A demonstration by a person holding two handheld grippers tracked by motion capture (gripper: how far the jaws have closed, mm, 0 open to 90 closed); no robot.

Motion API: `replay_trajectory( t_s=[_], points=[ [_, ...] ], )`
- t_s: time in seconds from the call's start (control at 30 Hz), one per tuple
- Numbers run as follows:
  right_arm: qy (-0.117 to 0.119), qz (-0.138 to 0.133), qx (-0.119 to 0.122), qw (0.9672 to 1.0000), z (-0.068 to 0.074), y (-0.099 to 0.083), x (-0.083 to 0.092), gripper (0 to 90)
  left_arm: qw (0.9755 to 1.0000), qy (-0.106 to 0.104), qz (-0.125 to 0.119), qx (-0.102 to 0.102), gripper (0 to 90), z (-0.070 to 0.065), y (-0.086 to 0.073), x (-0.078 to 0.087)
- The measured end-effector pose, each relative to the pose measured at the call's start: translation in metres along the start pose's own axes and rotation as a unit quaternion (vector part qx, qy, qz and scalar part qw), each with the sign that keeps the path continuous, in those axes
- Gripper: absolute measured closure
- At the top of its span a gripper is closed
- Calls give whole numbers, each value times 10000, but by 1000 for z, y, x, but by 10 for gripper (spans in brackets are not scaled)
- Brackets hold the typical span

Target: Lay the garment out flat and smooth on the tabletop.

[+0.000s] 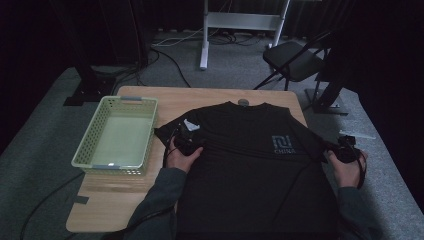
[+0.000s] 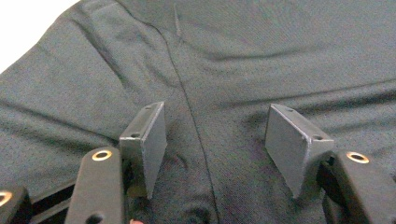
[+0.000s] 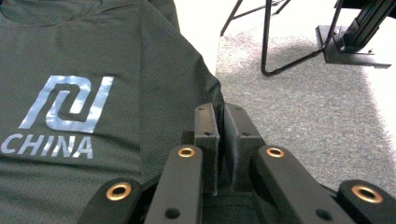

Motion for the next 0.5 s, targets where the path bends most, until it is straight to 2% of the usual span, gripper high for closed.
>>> replay_trajectory(
  t_s=[0.5],
  points=[
    [-144, -20, -131, 9998, -17, 6, 4, 841, 10000, 12, 4, 2, 395, 0, 0, 0]
  ],
)
Point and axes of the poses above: each handheld gripper's, and its own axes: x roughly backward along the jaws, y roughly out of its top, z roughly to its left, the point moved 9 cm from there along -x, roughly forward along the jaws, and after that the axes turned 9 degrees about -x, right-handed, at the moved point
